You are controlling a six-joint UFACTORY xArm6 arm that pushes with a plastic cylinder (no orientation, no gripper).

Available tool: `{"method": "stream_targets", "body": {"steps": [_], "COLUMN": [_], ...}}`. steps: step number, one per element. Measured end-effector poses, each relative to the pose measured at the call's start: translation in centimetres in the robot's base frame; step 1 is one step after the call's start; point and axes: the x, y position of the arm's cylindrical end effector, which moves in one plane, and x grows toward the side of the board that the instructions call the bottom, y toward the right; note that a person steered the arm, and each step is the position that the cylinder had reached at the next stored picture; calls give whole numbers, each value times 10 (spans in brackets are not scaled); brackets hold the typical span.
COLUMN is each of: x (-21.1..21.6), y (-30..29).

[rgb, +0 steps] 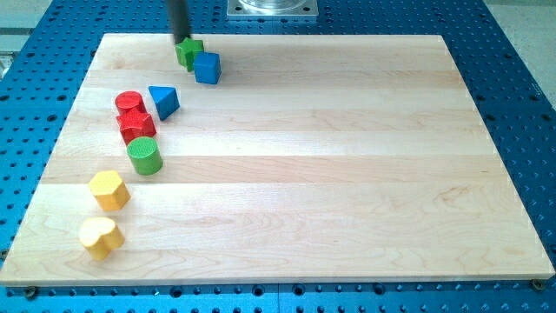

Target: Move the green star and the blue cube slightly to the right

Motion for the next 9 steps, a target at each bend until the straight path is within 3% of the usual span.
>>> {"method": "stream_targets", "body": {"steps": [1,3,4,5,7,8,9], "x": [33,60,41,28,72,74,77], "y": [-49,34,71,85,39,76,69]}}
